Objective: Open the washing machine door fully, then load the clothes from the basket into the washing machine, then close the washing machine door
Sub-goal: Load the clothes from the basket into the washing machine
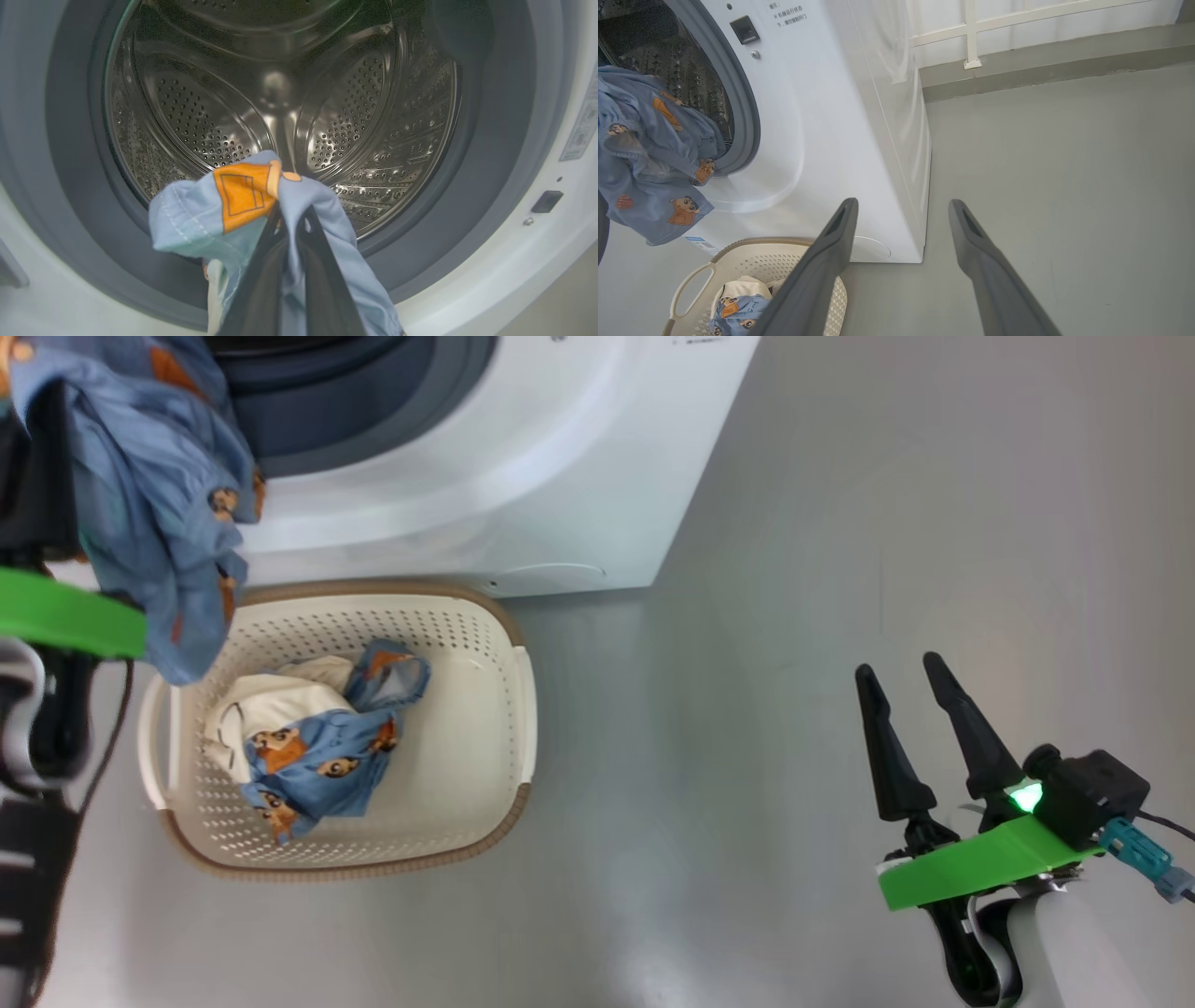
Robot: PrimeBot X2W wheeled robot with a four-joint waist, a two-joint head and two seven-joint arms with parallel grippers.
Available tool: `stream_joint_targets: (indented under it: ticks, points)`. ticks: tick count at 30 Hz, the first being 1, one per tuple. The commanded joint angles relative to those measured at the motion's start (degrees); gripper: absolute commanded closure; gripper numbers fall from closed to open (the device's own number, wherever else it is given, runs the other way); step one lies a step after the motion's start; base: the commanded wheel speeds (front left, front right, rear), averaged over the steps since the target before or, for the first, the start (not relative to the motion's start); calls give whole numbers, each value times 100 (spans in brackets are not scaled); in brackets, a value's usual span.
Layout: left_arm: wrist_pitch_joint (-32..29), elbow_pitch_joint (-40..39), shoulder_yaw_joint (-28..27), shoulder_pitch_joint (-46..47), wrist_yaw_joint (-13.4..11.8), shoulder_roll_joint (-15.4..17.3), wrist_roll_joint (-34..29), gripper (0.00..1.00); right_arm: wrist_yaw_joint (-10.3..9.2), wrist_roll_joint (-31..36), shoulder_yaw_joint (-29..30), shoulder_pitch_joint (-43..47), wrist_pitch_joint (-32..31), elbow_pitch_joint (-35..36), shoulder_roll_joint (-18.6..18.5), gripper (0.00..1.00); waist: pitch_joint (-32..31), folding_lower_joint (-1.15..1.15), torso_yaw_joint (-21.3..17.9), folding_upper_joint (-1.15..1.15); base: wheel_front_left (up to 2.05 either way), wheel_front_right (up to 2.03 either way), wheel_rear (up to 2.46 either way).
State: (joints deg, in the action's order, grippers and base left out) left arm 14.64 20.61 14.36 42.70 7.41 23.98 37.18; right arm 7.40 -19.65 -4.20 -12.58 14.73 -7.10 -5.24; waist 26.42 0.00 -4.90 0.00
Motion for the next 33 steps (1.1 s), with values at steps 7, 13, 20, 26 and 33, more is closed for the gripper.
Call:
stream_joint_targets:
  ticks: [7, 13, 20, 26, 33]
  points:
    - [36, 1005, 362, 1026, 8, 457, 314, 100, 9, 81, -333, -179, 27, 162, 112, 0, 335, 0, -361, 0, 0, 0, 0]
    - [36, 1772, 721, 1668, 8, 665, 548, 100, 9, 67, -526, -289, 27, 174, 167, 0, 500, 0, -586, 0, 0, 0, 0]
    - [36, 2259, 1090, 2394, 8, 859, 706, 100, 9, 71, -644, -362, 27, 205, 205, 0, 724, 0, -757, 0, 0, 0, 0]
    - [36, 2089, 1037, 2934, 8, 960, 575, 100, 9, 83, -650, -416, 27, 249, 223, 0, 890, 0, -789, 0, 0, 0, 0]
    - [36, 1423, 190, 3136, 8, 919, -63, 100, 9, 15, -686, -555, 27, 241, 233, 0, 1002, 0, -833, 0, 0, 0, 0]
